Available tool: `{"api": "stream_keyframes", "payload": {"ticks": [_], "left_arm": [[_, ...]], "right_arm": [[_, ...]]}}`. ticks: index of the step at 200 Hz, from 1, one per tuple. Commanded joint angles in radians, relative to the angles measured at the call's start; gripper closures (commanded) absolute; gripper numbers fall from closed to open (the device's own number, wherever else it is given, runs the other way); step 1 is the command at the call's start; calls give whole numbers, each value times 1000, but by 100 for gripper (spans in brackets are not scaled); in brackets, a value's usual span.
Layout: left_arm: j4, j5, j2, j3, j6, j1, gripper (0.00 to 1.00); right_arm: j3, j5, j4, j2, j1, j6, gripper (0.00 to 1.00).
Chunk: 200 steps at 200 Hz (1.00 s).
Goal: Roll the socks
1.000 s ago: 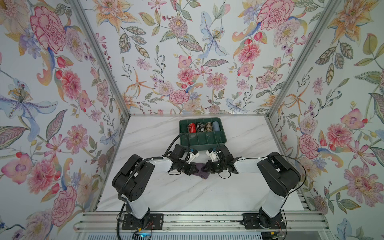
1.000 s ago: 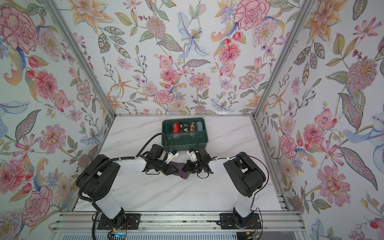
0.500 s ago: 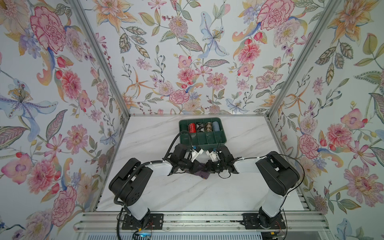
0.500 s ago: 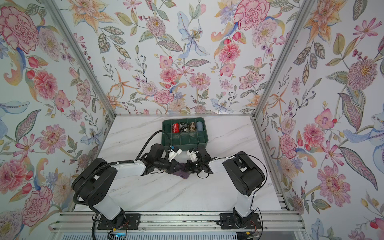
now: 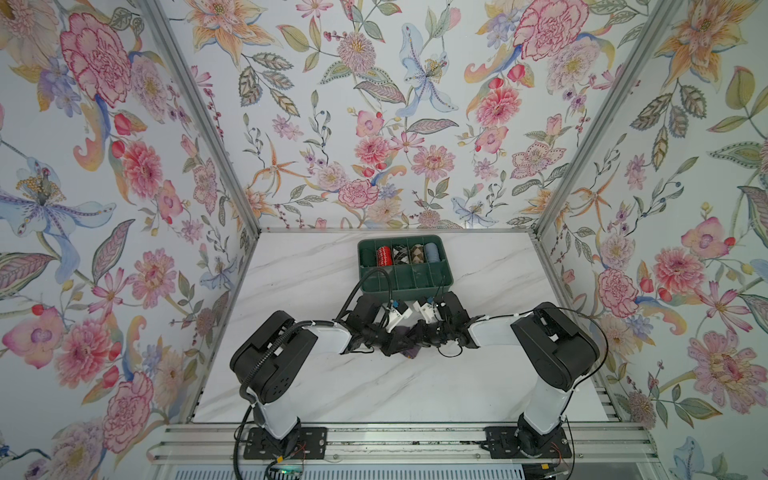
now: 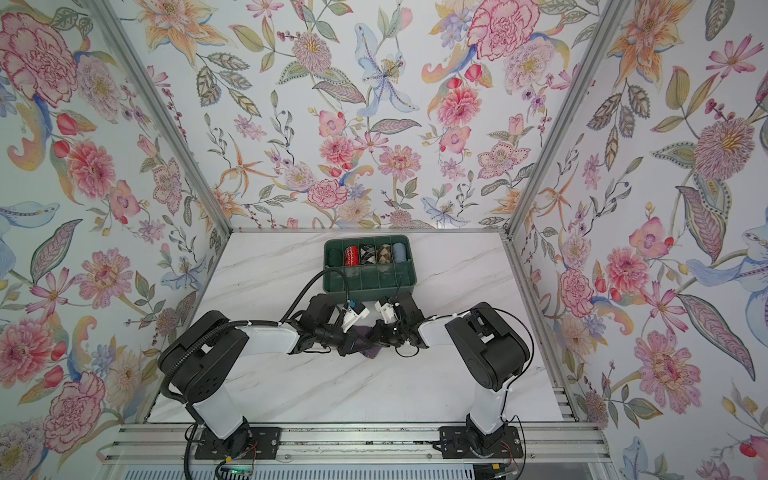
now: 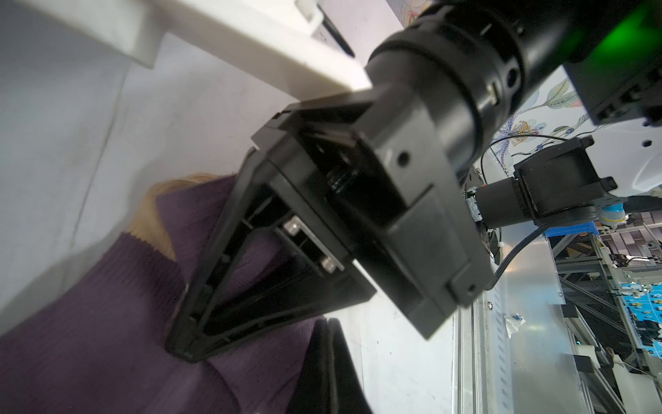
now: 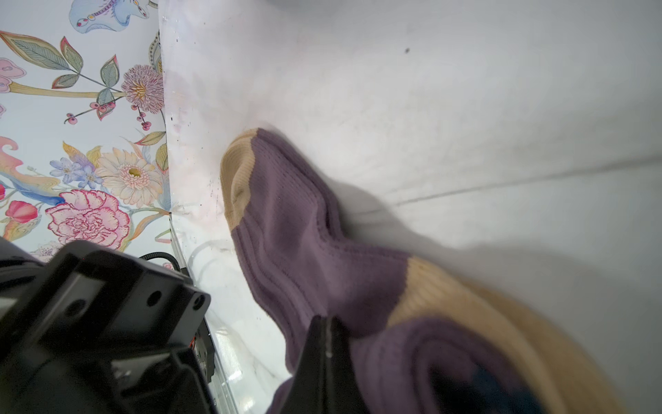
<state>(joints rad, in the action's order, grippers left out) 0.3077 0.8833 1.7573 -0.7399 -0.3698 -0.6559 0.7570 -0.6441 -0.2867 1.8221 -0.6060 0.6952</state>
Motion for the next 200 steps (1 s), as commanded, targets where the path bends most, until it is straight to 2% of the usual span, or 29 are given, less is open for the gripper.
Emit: {"api": "stream_keyframes", "payload": {"ticks": [1, 45, 110, 146, 170, 200], "left_arm": [[-9, -9, 40, 10, 29, -4, 100], [-19, -41, 84, -6, 39, -4, 100], [-203, -148, 137, -65, 81, -4, 100], [-216, -161, 161, -70, 60, 1, 100], [-233, -172, 169, -73, 55, 5, 100], [-239, -172, 171, -69, 52, 13, 100]], "right_arm": [[-48, 54, 126, 57, 6, 7, 97], [-45, 51, 132, 51, 5, 6, 97], [-29, 37, 133, 37, 2, -8, 94], [-16, 35, 145, 15, 3, -44, 86], [2, 45, 170, -27, 7, -87, 77], [18, 48, 172, -92, 25, -117, 73]]}}
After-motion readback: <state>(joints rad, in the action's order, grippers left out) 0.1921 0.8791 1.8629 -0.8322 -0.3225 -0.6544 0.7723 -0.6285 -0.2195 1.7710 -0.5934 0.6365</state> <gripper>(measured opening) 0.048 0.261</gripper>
